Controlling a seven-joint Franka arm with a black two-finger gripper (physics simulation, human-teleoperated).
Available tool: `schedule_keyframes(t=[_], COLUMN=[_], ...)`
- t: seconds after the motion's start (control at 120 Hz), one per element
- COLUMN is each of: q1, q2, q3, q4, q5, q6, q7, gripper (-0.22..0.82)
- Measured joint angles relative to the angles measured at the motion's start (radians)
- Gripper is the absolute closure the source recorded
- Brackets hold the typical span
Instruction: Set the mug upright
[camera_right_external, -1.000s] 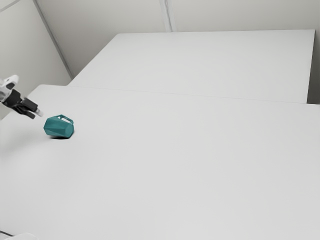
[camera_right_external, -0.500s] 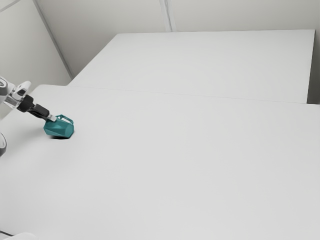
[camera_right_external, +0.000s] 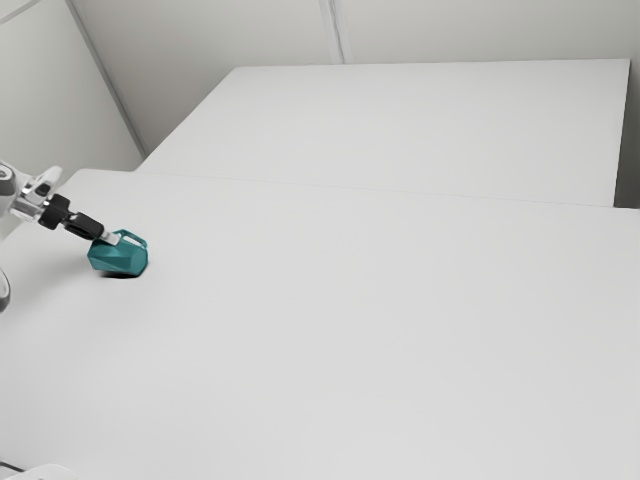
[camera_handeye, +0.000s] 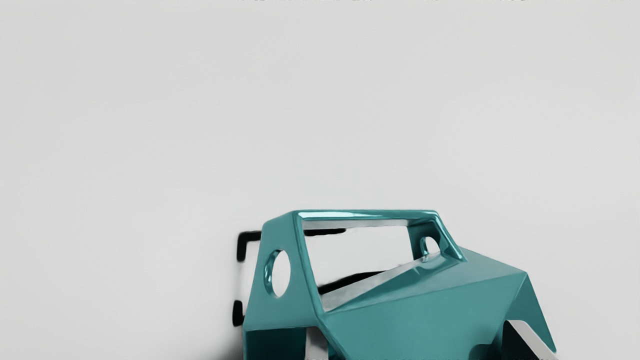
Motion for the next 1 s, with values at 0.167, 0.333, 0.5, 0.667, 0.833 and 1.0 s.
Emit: schedule_keyframes(t=[0.167, 0.333, 0.5, 0.667, 0.833, 1.0], q1=[-0.001, -0.003, -0.007, -0.011, -0.016, -0.025], q2=[-0.002, -0.005, -0.012, -0.036, -0.049, -0.06], q3=[-0.001, -0.009, -0.012, -0.009, -0.008, -0.006], q4=[0.0, -0.002, -0.021, -0.047, -0.054, -0.066], q5=[-0.013, -0.034, -0.057, -0.062, -0.064, -0.063], q6=[0.003, 0.004, 0.004, 0.006, 0.005, 0.006], q7=[0.0, -0.003, -0.01, -0.021, -0.031, -0.046], gripper=[0.46, 0.55, 0.63, 0.7, 0.75, 0.77])
